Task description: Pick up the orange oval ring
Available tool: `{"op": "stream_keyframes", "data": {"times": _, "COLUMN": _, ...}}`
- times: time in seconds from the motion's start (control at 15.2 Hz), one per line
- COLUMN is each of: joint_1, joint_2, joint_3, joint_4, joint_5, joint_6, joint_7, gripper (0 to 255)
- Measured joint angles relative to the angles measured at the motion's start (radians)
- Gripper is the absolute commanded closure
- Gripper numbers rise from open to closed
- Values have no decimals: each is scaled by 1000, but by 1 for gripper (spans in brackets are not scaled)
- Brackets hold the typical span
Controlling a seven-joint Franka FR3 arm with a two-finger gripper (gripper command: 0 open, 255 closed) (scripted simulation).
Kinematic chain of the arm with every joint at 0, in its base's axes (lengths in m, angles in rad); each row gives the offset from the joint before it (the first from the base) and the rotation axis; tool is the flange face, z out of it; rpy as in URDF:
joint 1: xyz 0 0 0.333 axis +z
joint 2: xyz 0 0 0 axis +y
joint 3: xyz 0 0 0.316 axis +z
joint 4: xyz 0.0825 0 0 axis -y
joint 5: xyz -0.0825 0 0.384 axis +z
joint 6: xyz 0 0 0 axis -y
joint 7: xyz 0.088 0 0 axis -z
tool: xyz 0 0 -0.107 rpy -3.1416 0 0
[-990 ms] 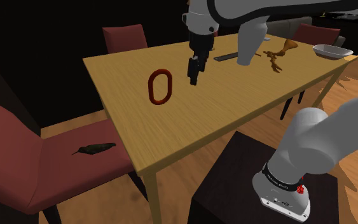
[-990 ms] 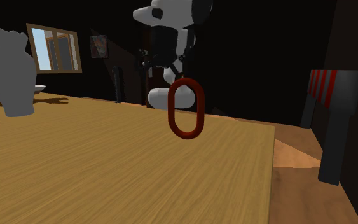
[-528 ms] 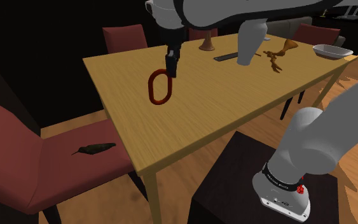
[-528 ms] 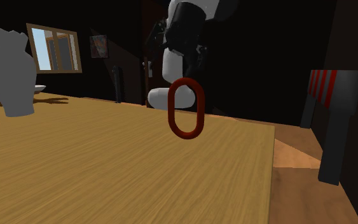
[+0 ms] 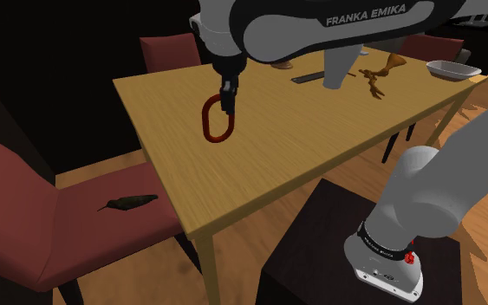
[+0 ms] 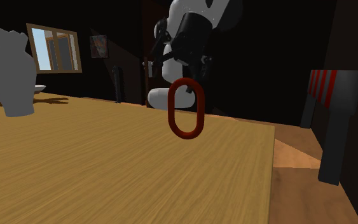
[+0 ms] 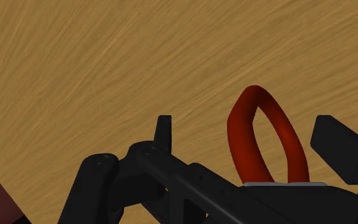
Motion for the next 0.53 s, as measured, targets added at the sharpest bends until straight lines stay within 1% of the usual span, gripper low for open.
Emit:
{"op": "stream_keyframes", "data": {"times": 0.07, "joint_1": 0, "joint_2": -2, "joint_3": -1, "joint_4": -12, "joint_5": 0, "joint_6": 10, "joint_7": 2, "gripper": 0}}
{"op": "stream_keyframes", "data": {"times": 0.13, "joint_1": 0, "joint_2": -1, "joint_3": -1, "joint_4": -17, "joint_5": -1, "joint_6": 16, "joint_7": 5, "gripper": 255}}
{"op": "stream_keyframes", "data": {"times": 0.53, "joint_1": 0, "joint_2": -1, "joint_3": -1, "joint_4": -22, "joint_5": -2, "joint_6": 22, "joint_7": 7, "gripper": 255}}
